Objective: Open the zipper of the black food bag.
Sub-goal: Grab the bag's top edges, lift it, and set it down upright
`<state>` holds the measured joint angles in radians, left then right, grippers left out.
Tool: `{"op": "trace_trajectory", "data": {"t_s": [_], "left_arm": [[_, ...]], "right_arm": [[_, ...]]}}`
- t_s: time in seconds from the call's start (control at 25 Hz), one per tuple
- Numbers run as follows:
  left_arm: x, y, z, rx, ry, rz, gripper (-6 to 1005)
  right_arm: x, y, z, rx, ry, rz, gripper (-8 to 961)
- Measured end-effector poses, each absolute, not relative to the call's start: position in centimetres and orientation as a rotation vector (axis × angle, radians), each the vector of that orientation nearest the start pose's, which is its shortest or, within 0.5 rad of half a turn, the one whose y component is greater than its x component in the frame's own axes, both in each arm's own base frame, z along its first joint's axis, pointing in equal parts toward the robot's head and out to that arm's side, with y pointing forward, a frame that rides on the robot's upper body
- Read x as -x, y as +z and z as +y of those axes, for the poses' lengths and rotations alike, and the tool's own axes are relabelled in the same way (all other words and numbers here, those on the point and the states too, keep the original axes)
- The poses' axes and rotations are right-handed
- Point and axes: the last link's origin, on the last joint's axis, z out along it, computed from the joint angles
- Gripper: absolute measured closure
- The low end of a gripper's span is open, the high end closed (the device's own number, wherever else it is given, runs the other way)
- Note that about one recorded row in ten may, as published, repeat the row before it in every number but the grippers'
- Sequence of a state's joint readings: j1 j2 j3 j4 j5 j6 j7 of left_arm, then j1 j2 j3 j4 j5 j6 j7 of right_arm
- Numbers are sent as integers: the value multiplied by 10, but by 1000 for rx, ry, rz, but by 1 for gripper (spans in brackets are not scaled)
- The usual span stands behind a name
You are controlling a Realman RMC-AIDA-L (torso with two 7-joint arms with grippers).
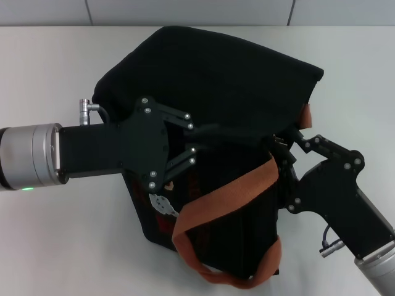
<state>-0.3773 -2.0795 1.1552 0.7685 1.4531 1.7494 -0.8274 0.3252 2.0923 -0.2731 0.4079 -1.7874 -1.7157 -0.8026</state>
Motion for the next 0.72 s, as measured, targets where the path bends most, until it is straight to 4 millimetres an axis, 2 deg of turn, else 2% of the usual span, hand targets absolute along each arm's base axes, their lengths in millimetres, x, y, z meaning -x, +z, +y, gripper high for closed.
{"op": "trace_trajectory", "data": {"t_s": [0.24,0.72], "left_arm": [[205,-7,279,2678,-1115,378,900],[204,-7,279,2673,-1121,378,899]], "right_arm": [[-243,-88,194,1816,686,-473,839],[-240,-93,196,1843,690,-484,909]]}}
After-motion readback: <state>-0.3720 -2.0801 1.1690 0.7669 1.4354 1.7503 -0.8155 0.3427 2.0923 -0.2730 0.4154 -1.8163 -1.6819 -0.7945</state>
